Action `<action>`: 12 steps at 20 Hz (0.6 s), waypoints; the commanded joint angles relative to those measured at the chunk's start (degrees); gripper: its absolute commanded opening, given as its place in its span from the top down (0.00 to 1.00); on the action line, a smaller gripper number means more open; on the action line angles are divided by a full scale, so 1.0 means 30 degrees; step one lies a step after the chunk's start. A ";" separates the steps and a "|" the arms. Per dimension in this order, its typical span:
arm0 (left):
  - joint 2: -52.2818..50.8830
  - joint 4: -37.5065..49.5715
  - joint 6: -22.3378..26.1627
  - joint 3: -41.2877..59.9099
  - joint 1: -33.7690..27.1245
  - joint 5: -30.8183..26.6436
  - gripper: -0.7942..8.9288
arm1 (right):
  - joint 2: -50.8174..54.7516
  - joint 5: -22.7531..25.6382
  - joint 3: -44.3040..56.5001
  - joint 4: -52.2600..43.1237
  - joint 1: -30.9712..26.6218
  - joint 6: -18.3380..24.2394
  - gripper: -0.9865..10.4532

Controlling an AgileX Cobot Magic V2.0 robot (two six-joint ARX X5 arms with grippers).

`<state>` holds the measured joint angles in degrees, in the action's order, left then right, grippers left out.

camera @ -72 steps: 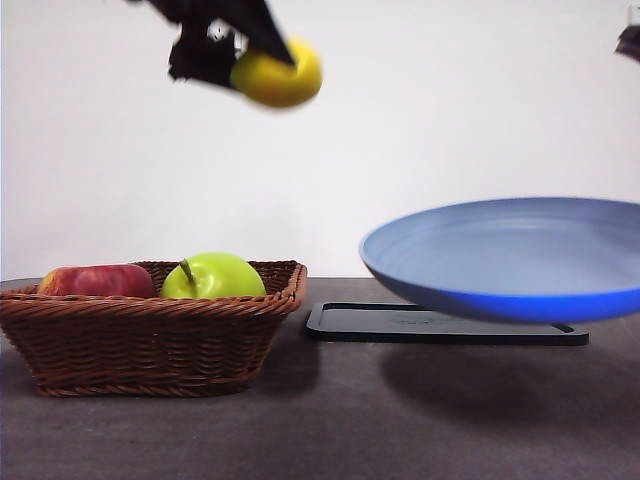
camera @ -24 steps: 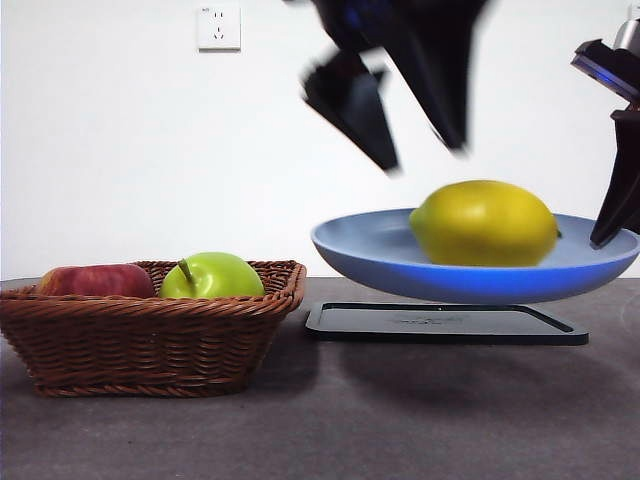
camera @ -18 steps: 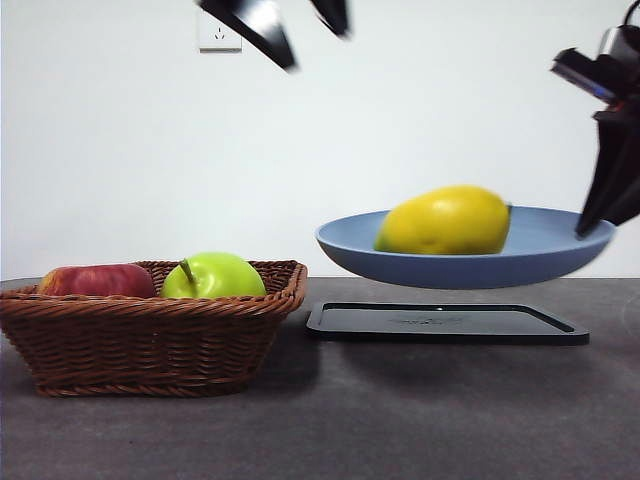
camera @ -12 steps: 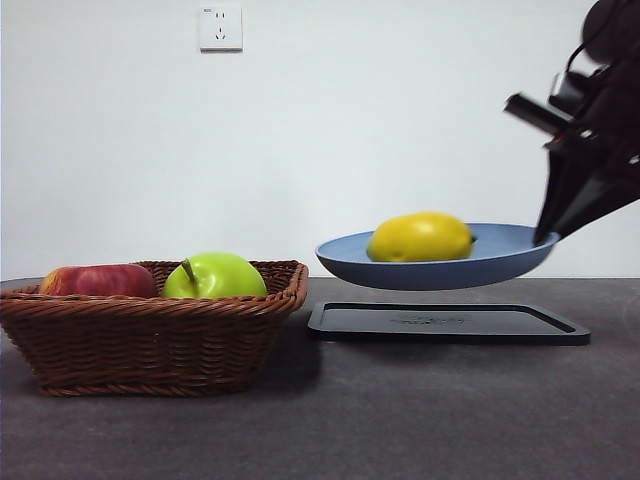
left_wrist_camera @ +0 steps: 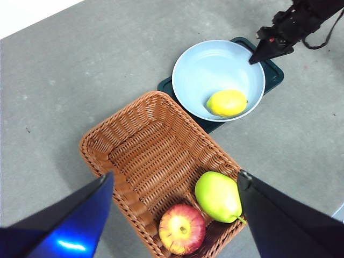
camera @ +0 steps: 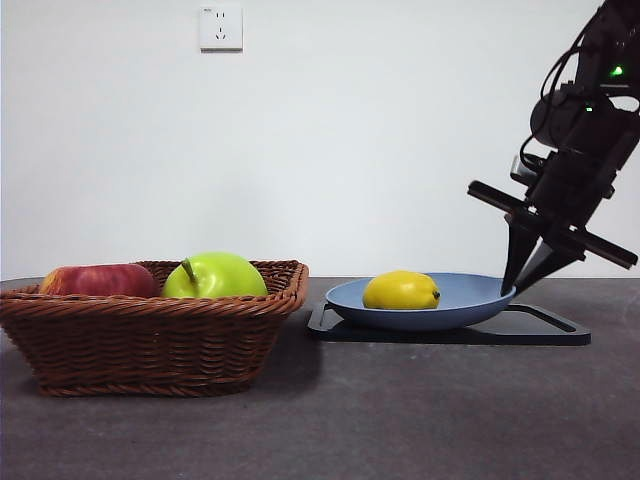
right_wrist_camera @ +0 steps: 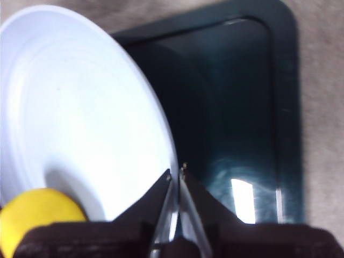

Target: Take the lemon from the basket,put the lemon in the plate,hand out the plate

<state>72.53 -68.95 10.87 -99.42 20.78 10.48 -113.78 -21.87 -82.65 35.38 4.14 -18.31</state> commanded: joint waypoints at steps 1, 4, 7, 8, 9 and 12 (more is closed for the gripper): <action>0.0219 0.0109 0.0073 -0.0364 0.0029 0.0124 0.51 | -0.0488 -0.0087 -0.0495 -0.0204 -0.0138 -0.0204 0.91; 0.0226 0.0109 0.0066 -0.0364 0.0029 0.0117 0.51 | -0.0481 -0.0109 -0.0495 -0.0328 -0.0146 0.0124 0.84; 0.0226 0.0109 0.0007 -0.0364 0.0029 0.0124 0.51 | -0.0459 -0.0109 -0.0503 -0.0335 -0.0146 0.0488 0.67; 0.0226 0.0109 0.0000 -0.0364 0.0029 0.0124 0.51 | -0.0415 -0.0102 -0.0510 -0.0328 -0.0146 0.0561 0.65; 0.0233 0.0124 0.0007 -0.0364 0.0029 0.0124 0.51 | -0.0328 -0.0102 -0.0510 -0.0306 -0.0146 0.0634 0.65; 0.0233 0.0211 0.0000 -0.0364 0.0029 0.0131 0.51 | 0.0357 -0.0080 -0.0510 0.0029 -0.0146 0.0867 0.65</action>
<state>72.55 -68.90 10.85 -99.42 20.78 10.70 -112.90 -22.06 -82.72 35.94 3.62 -16.67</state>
